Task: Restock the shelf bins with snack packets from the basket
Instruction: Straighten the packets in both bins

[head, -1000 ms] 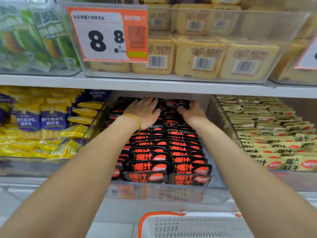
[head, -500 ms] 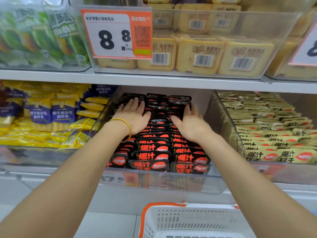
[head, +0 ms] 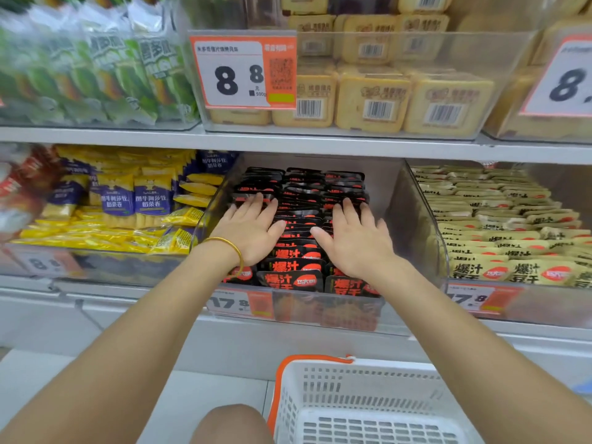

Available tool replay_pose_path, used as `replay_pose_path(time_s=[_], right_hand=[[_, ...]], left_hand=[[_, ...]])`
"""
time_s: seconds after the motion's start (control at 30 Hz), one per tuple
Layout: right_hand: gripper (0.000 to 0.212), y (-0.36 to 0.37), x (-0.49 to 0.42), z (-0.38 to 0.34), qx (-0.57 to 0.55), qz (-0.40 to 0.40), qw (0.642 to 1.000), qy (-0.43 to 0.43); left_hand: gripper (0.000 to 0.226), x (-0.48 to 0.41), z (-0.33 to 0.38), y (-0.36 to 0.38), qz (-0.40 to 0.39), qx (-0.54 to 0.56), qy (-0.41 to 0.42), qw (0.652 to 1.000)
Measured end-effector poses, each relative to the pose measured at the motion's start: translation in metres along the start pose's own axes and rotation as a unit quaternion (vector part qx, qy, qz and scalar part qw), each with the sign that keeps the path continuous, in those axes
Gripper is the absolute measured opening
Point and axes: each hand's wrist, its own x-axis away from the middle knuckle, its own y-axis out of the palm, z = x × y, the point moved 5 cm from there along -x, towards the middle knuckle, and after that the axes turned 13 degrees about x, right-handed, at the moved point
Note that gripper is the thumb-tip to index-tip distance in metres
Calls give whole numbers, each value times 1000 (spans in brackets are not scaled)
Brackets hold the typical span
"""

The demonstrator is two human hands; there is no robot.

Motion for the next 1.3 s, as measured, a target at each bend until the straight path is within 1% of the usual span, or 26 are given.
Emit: replay_pose_path(time_s=[0.07, 0.13, 0.23, 0.33, 0.5, 0.57, 0.63, 0.77, 0.87, 0.97, 1.0, 1.07, 1.13, 1.17, 1.24, 1.3], right_hand=[[70, -8, 9, -1, -2, 29, 1000, -12], [64, -13, 25, -8, -27, 55, 997, -45], [61, -8, 42, -30, -33, 43, 995, -87], [59, -3, 39, -40, -24, 32, 996, -83], [55, -7, 44, -38, -33, 68, 993, -88], [54, -6, 49, -35, -29, 85, 993, -78], [54, -3, 51, -35, -21, 92, 993, -65], [56, -1, 52, -42, 26, 113, 992, -57], [54, -5, 54, -41, -9, 131, 989, -65], [37, -28, 67, -17, -97, 223, 968, -54], [34, -33, 74, -5, -128, 248, 960, -38], [32, -37, 89, 19, -179, 274, 945, 0], [26, -33, 106, 31, -216, 294, 931, 5], [22, -27, 113, 32, -221, 292, 931, -1], [17, -13, 118, 24, -192, 260, 946, -21], [11, 0, 119, 13, -127, 241, 961, -39]], left_hand=[[59, 4, 1, -5, -5, 21, -6, 1000], [58, 15, 0, -6, -3, 46, -7, 999], [56, 37, -6, -2, -4, 37, -2, 999], [53, 41, -9, 0, 18, 33, 12, 999], [55, 44, 1, -7, 19, 47, 5, 999], [54, 53, 13, -3, 36, 49, 28, 998], [53, 60, 22, 5, 59, 23, 47, 997], [51, 59, 21, 12, 97, 1, 49, 994], [51, 59, 19, 13, 97, 4, 63, 993], [50, 64, 18, 7, 113, 49, 82, 989], [51, 69, 19, 1, 136, 72, 95, 983], [49, 88, 27, -8, 217, 89, 149, 961], [36, 112, 42, -9, 305, 56, 230, 922], [28, 123, 49, -4, 333, 32, 265, 905], [14, 136, 59, 13, 349, -15, 312, 884], [9, 137, 62, 29, 348, -50, 324, 878]])
